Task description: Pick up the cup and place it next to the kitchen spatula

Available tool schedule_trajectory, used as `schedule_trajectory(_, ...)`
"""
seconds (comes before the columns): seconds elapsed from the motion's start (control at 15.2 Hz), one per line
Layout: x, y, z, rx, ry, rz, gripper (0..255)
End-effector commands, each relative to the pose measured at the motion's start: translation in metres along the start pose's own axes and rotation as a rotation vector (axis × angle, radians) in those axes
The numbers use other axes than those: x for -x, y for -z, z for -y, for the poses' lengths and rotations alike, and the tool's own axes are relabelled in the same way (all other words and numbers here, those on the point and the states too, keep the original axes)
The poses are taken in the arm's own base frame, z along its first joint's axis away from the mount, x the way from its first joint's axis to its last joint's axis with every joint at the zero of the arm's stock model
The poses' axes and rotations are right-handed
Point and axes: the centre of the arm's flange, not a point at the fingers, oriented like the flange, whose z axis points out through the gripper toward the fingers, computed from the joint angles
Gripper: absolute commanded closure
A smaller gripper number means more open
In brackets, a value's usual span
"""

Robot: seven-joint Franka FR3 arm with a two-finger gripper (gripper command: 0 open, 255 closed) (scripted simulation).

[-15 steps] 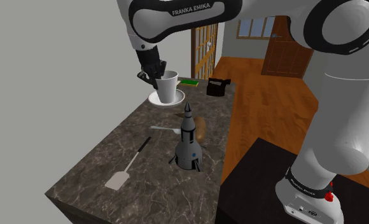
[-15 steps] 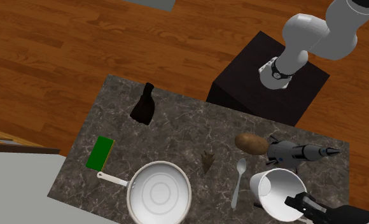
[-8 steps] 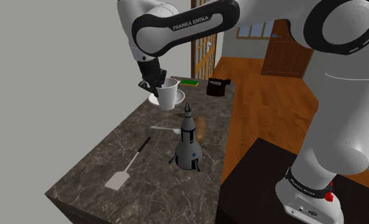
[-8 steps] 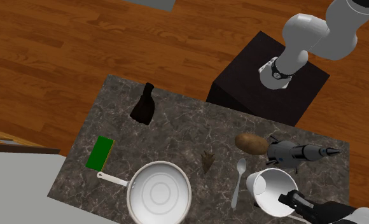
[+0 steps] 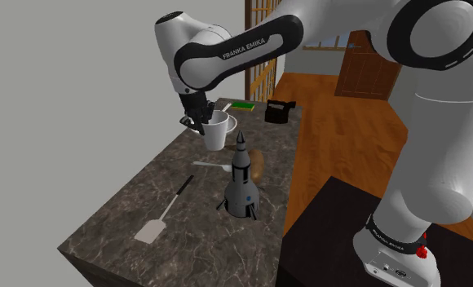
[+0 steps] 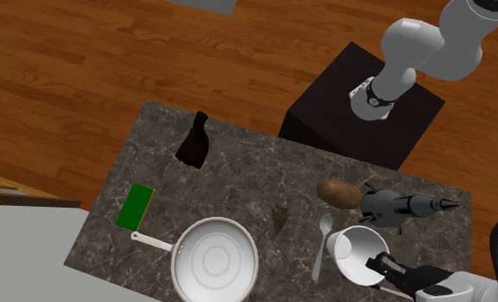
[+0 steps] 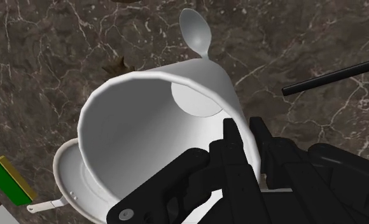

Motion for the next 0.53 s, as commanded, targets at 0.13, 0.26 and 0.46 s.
schedule_trajectory(0.13, 0.001, -0.021, 0.004, 0.000, 0.000, -0.001, 255)
schedule_trajectory(0.26, 0.001, -0.031, 0.007, 0.000, 0.000, -0.001, 255)
schedule_trajectory(0.46, 0.002, -0.047, 0.010, 0.000, 0.000, -0.001, 255)
